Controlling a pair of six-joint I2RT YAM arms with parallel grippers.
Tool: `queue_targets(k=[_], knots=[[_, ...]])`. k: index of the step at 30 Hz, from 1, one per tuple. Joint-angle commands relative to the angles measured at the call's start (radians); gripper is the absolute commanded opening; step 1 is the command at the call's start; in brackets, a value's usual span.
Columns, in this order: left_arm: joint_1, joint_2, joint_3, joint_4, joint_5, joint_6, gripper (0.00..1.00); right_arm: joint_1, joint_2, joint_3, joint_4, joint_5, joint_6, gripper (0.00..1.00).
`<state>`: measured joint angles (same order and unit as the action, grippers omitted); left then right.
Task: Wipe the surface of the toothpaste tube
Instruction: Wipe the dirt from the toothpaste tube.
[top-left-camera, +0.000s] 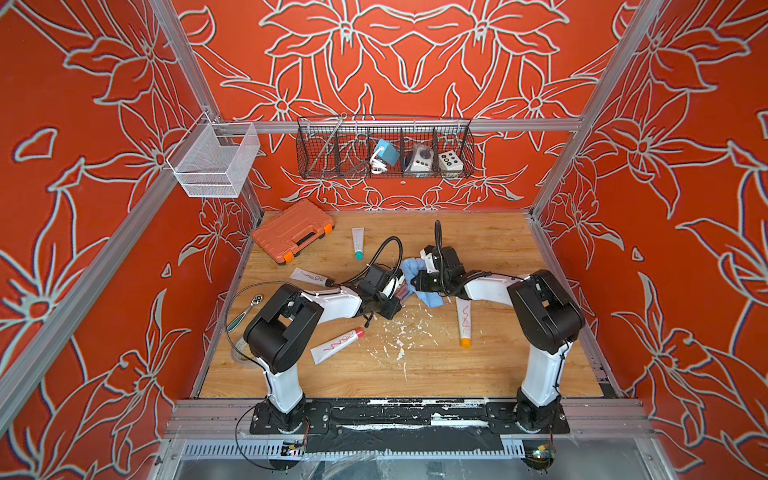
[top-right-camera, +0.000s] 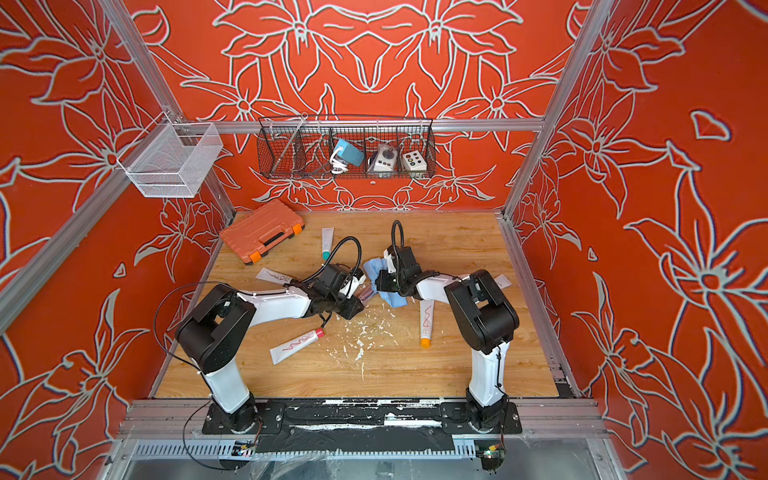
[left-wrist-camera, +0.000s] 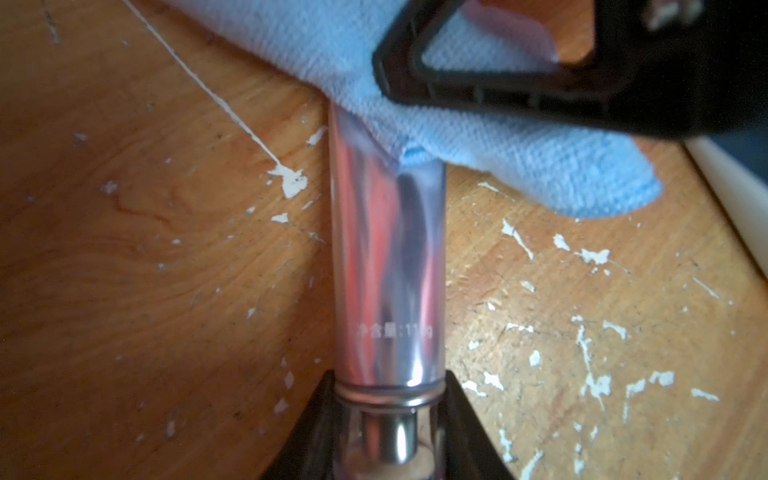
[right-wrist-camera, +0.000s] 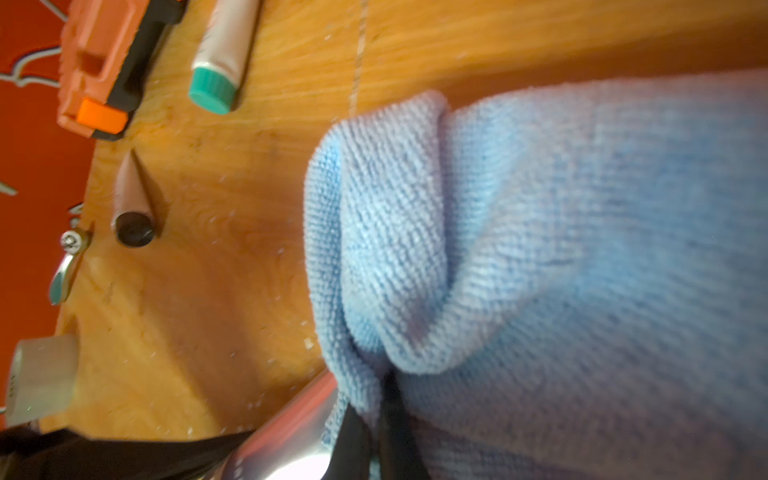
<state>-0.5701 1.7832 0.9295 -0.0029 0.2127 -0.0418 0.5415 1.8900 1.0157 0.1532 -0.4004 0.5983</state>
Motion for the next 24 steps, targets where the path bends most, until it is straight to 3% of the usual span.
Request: queue_targets(k=[1, 11, 24], knots=[[0.006, 0.016, 0.025, 0.003, 0.009, -0.001, 0.11, 0.064, -0.002, -0.086, -0.100, -0.069, 0.069, 0.00], [0.006, 0.010, 0.021, 0.000, 0.005, -0.003, 0.11, 0.135, -0.067, -0.184, 0.050, -0.120, 0.191, 0.00], [0.006, -0.004, 0.014, 0.002, 0.015, 0.000, 0.11, 0.133, -0.024, -0.119, -0.057, -0.024, 0.115, 0.00]])
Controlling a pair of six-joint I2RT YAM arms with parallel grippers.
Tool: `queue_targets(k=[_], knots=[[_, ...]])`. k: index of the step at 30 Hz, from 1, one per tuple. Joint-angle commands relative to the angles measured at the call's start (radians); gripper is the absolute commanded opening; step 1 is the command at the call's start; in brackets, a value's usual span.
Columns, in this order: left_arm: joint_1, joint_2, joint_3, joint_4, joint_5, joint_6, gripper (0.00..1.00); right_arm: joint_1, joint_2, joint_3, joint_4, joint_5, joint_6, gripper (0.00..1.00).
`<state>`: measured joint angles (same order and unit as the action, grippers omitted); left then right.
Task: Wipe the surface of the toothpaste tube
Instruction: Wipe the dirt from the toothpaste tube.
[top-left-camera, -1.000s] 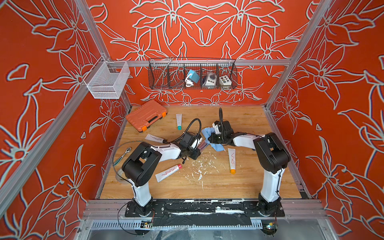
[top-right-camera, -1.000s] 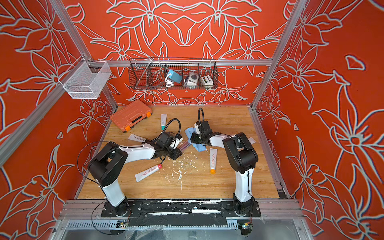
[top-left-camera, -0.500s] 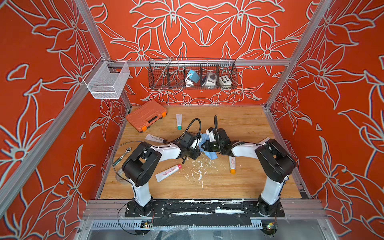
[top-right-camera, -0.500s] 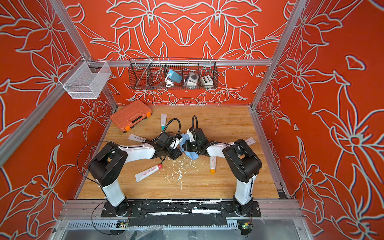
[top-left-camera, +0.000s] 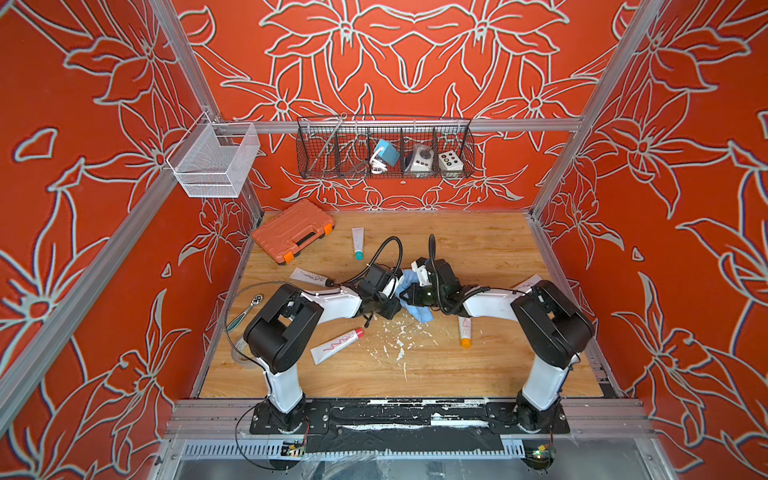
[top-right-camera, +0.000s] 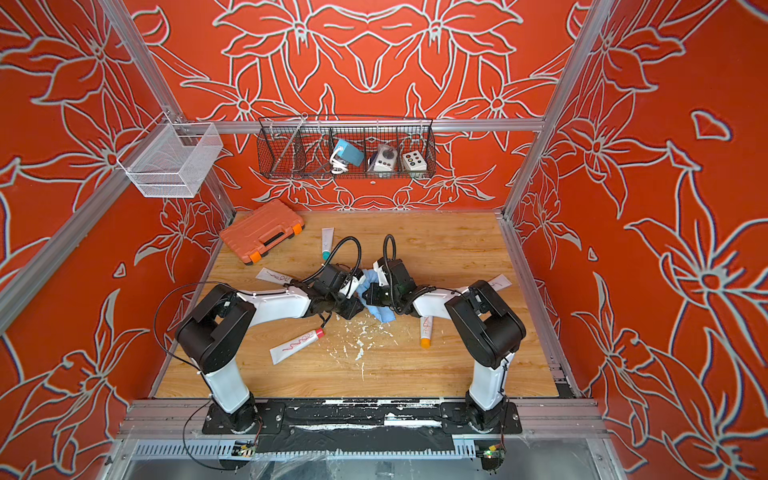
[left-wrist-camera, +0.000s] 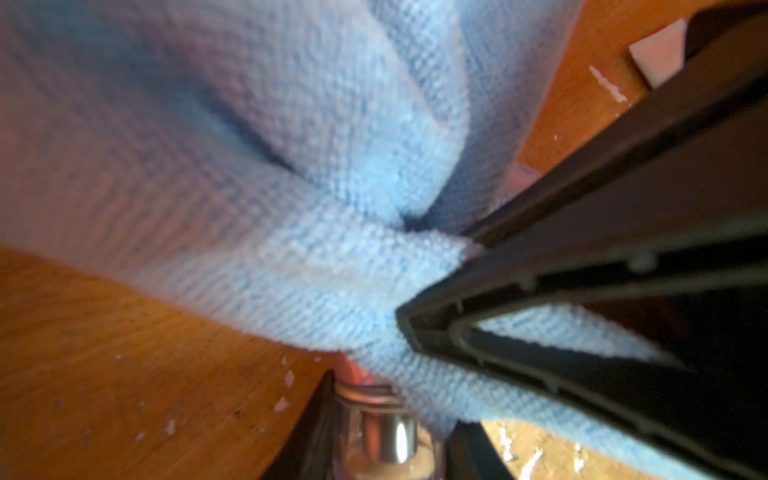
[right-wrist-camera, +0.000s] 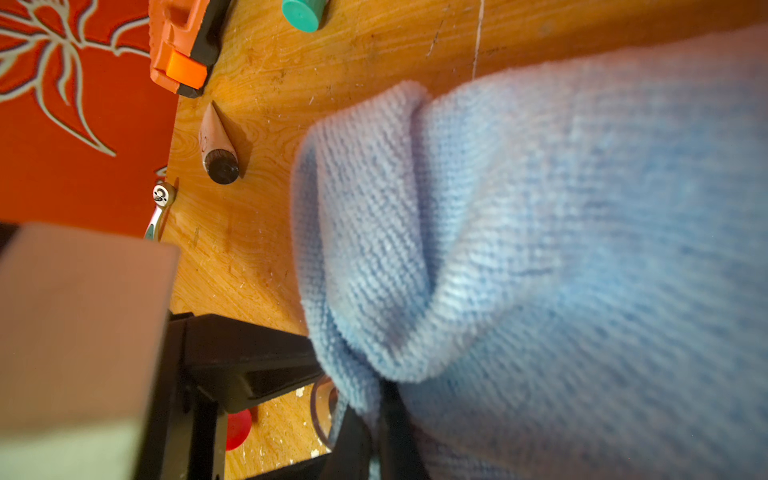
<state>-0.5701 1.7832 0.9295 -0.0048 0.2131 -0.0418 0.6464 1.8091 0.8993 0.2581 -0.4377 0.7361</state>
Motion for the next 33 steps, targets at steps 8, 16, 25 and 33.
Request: queue_targets(k=[8, 16, 25, 33], knots=[[0.006, -0.011, 0.008, 0.011, 0.018, 0.000, 0.11, -0.008, 0.090, 0.048, -0.215, 0.052, -0.046, 0.00], [0.006, -0.015, 0.007, 0.009, 0.018, 0.001, 0.11, -0.064, 0.110, 0.072, -0.257, 0.099, -0.082, 0.00], [0.006, -0.009, 0.008, 0.017, 0.027, 0.003, 0.11, -0.148, 0.136, 0.122, -0.312, 0.143, -0.123, 0.00], [0.006, -0.009, 0.008, 0.017, 0.031, 0.003, 0.11, -0.183, 0.154, 0.200, -0.396, 0.183, -0.191, 0.00]])
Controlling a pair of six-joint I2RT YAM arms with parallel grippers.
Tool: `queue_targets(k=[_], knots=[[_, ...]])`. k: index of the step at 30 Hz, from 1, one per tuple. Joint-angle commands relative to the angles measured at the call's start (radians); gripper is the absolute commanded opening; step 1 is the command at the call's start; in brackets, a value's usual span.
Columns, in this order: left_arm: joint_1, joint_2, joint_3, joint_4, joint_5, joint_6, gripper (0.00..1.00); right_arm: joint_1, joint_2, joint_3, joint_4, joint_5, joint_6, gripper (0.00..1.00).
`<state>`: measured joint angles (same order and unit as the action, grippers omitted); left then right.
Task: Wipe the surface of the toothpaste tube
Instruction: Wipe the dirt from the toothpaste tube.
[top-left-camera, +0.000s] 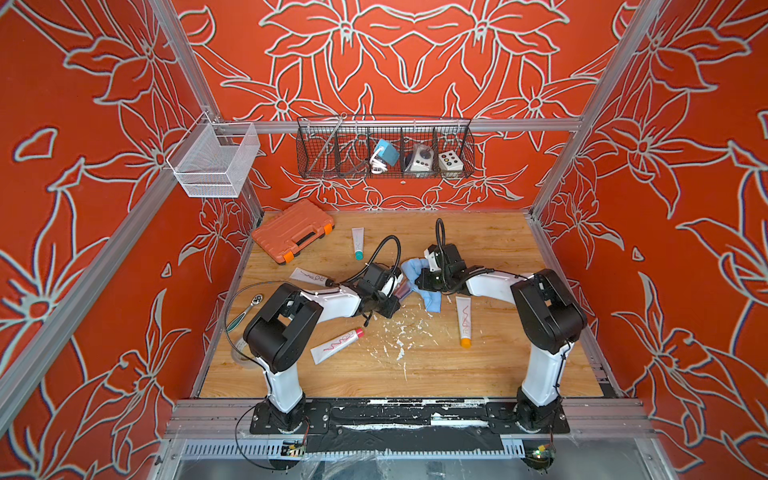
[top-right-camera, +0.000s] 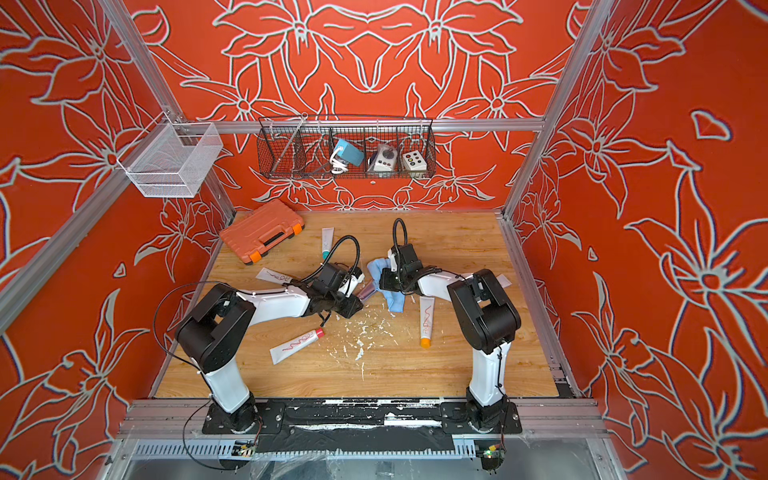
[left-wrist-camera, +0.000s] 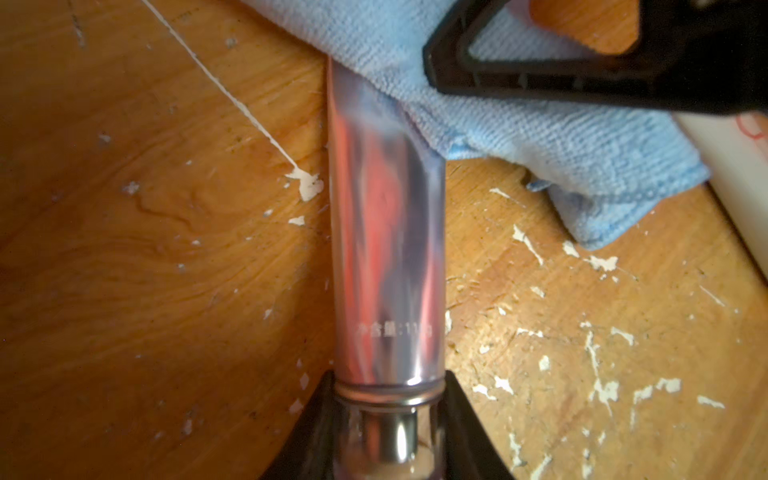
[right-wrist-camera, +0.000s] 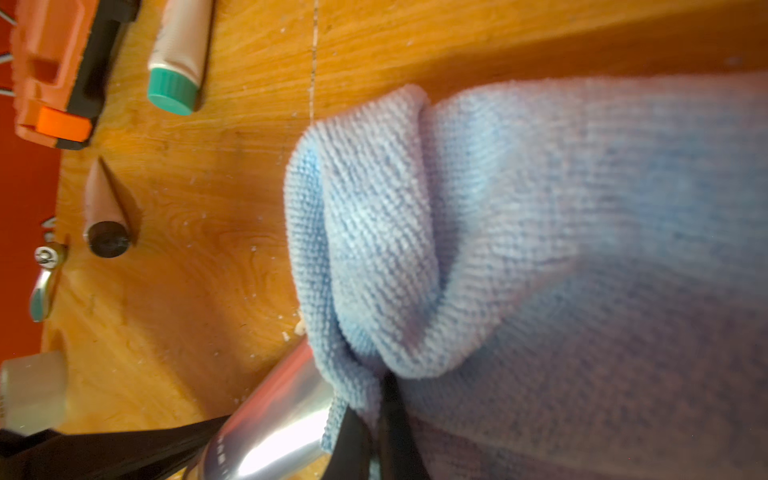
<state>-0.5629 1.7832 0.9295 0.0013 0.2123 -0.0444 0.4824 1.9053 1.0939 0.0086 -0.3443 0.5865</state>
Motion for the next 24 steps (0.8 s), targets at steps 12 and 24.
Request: queue_targets(k=[12, 24], knots=[[-0.002, -0.011, 0.010, 0.011, 0.044, 0.008, 0.11, -0.007, 0.062, 0.075, -0.189, 0.004, -0.113, 0.00], [-0.002, -0.010, 0.011, 0.008, 0.044, 0.008, 0.11, 0.054, 0.053, 0.079, -0.218, -0.064, -0.133, 0.00]])
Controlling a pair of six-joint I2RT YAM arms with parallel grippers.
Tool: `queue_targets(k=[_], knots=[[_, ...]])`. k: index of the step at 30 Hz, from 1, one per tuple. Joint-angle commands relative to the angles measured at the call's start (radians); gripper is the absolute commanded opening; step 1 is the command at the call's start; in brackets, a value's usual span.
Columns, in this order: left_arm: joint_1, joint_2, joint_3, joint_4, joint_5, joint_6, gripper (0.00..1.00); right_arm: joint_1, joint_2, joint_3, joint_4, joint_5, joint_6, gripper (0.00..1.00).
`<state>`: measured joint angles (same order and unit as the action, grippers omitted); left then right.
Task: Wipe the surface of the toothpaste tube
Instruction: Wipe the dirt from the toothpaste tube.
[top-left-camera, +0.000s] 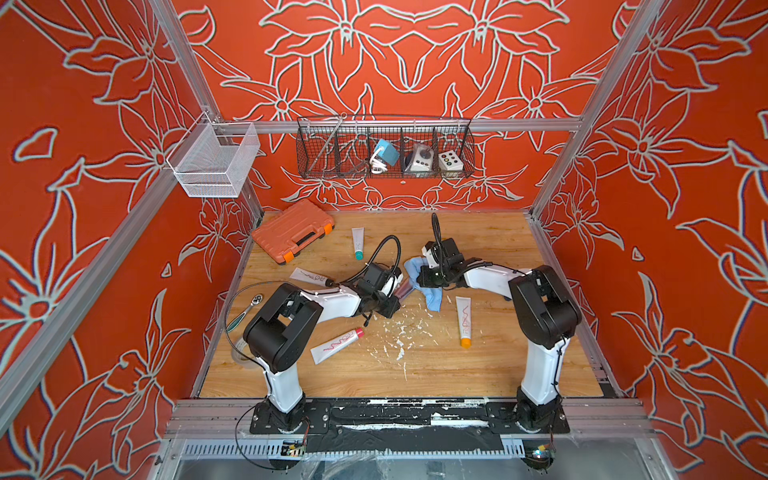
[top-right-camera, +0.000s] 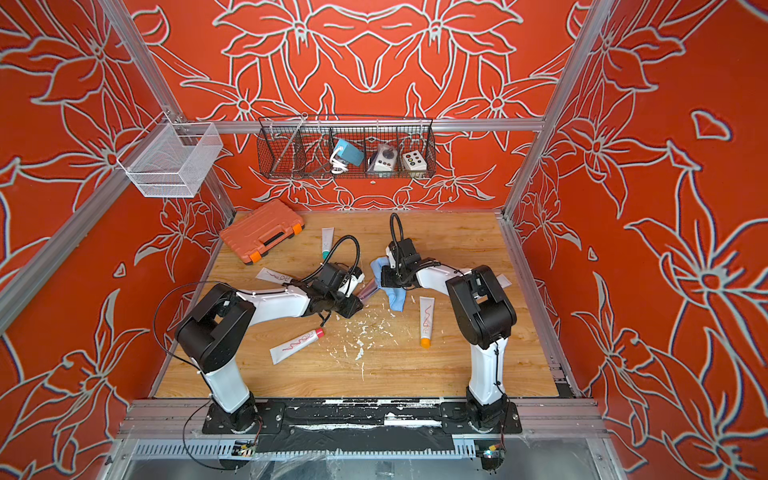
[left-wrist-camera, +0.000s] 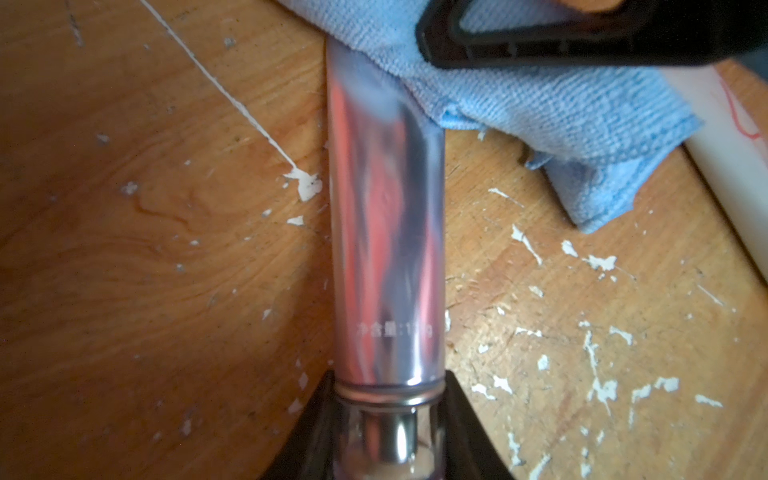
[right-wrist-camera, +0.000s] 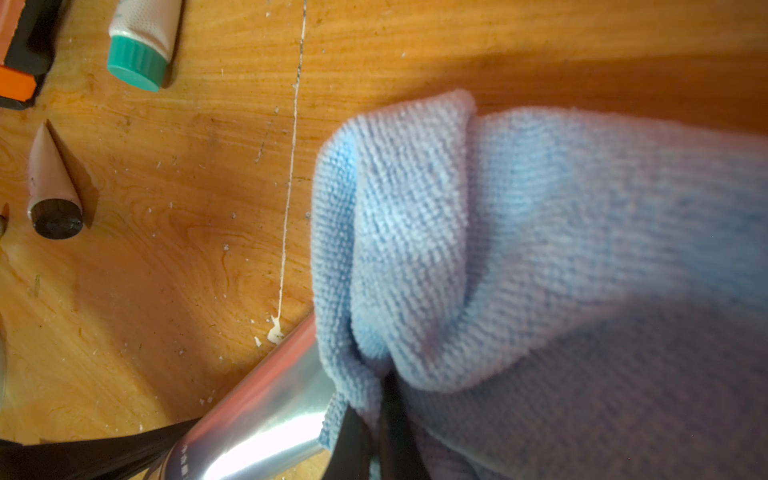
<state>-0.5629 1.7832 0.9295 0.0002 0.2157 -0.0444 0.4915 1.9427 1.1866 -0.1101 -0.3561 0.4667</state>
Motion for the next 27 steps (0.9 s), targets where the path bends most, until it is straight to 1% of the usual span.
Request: queue_targets(k=[1, 7, 15, 21, 24, 27], knots=[[-0.002, -0.010, 0.011, 0.010, 0.041, 0.009, 0.11, 0.054, 0.010, -0.018, -0.098, -0.062, -0.008, 0.00], [-0.002, -0.009, 0.012, 0.011, 0.046, 0.008, 0.11, 0.102, -0.035, -0.076, -0.041, -0.111, 0.058, 0.00], [-0.002, -0.011, 0.012, 0.013, 0.045, 0.008, 0.11, 0.165, -0.069, -0.114, -0.015, -0.159, 0.114, 0.00], [-0.002, -0.014, 0.011, 0.014, 0.047, 0.009, 0.11, 0.177, -0.093, -0.160, 0.042, -0.203, 0.159, 0.00], [-0.002, -0.016, 0.010, 0.013, 0.047, 0.009, 0.11, 0.179, -0.098, -0.188, 0.074, -0.192, 0.174, 0.00], [-0.002, -0.018, 0.010, 0.015, 0.050, 0.009, 0.11, 0.176, -0.083, -0.173, 0.042, -0.153, 0.155, 0.00]])
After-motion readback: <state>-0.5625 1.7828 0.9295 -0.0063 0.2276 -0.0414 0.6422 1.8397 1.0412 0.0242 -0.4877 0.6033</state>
